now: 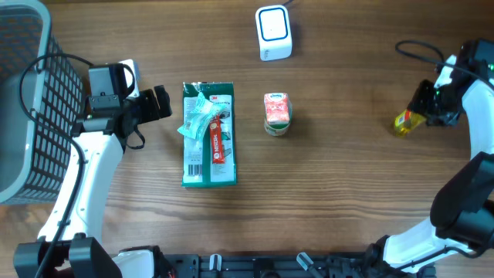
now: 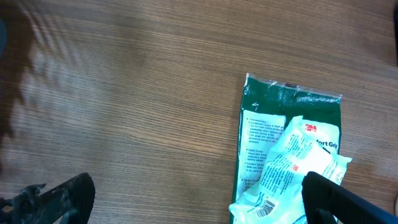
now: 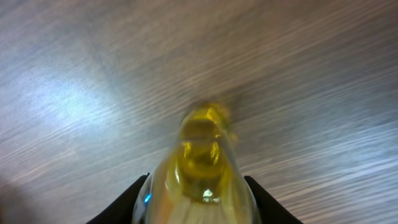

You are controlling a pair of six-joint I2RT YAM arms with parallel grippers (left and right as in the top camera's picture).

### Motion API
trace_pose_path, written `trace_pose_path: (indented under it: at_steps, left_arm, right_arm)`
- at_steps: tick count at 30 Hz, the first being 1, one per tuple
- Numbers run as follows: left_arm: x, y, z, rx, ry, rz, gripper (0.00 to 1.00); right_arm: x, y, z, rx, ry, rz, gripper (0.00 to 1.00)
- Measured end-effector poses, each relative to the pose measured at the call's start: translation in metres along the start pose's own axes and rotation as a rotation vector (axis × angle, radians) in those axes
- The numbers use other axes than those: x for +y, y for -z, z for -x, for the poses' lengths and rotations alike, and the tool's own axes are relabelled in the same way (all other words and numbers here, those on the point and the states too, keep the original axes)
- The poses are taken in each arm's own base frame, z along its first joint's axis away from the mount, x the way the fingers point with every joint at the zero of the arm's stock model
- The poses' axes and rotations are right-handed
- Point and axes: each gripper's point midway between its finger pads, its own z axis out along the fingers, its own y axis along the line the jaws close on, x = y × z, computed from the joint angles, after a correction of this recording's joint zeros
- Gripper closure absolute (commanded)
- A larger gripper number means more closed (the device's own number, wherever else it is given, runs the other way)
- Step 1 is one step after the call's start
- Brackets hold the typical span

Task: Scan the item barcode
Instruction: 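Set the oil bottle on the table's right side and open the right gripper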

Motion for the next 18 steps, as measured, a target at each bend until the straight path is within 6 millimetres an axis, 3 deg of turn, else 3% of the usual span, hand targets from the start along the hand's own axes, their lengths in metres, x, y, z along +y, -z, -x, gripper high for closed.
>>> trace_pose_path:
  at_steps: [7,10,14,16,18]
  left_arm:
    - [0.0,0.0,0.0,0.0,0.0,0.0,0.0]
    - [0.0,0.0,0.0,0.0,0.0,0.0,0.0]
    - [0.0,0.0,0.0,0.0,0.0,0.0,0.0]
    - [0.0,0.0,0.0,0.0,0.0,0.0,0.0]
    - [0.0,0.0,0.0,0.0,0.0,0.0,0.0]
  right_arm:
    - [0.006,0.0,-0.001,0.004,0.002,0.034,0.0]
    - [0.005,0.013,-0.008,0.052,-0.004,0.022,0.0]
    - [0.014,0.08,0.024,-0.041,0.007,0.026,0.0]
    - [0.018,0.113,0.027,-0.087,0.012,0.032,0.0]
    - [0.026,0.133,0.022,-0.113,0.018,0.069,0.0]
